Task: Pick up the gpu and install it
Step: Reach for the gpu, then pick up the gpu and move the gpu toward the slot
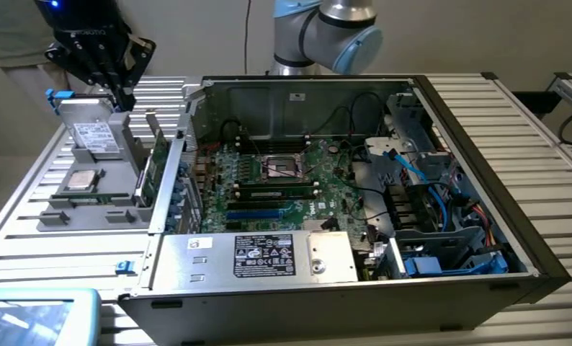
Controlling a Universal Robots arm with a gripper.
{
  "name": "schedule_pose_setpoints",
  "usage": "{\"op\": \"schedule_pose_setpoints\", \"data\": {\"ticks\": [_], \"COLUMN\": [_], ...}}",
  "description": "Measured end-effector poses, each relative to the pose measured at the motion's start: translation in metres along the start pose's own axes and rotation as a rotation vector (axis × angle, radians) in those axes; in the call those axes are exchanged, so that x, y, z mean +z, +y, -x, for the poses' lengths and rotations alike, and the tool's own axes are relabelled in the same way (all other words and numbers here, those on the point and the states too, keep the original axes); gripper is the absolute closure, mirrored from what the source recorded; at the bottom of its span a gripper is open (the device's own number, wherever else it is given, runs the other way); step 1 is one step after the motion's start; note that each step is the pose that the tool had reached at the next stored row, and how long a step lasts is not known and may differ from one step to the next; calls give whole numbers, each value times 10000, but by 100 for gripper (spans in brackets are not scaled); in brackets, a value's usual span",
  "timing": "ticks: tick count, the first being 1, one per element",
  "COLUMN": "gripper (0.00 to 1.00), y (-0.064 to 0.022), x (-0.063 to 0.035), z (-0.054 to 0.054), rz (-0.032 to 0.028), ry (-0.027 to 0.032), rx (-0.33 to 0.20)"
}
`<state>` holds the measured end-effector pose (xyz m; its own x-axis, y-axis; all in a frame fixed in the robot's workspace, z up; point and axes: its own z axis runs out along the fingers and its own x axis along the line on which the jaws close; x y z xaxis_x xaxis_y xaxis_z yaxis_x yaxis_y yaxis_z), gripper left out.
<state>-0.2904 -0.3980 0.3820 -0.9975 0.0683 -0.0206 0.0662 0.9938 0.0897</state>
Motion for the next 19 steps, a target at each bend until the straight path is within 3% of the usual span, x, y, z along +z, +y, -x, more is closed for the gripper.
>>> {"op": "schedule_pose_setpoints", "data": {"ticks": [13, 19], "gripper": [88, 88], "y": [29, 33], "x": [77, 81], "z": [-34, -45], "rz": [63, 63], "ry": [42, 41], "rx": [-298, -296]}}
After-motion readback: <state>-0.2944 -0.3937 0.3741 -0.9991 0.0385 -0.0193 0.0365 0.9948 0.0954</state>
